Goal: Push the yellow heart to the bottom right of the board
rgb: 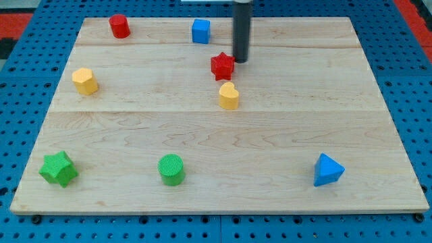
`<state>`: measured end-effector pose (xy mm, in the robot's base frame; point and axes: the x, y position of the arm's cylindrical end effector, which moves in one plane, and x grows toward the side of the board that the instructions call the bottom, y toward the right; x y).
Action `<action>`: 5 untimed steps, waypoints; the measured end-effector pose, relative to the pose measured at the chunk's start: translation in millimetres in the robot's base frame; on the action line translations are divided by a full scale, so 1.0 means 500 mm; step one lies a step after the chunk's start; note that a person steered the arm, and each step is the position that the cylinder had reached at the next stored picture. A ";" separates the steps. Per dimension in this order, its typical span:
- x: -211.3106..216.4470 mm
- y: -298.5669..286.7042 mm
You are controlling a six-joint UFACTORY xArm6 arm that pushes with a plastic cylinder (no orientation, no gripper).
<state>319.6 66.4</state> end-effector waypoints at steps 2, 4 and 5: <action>0.093 -0.007; 0.140 -0.143; 0.140 -0.202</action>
<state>389.6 -34.9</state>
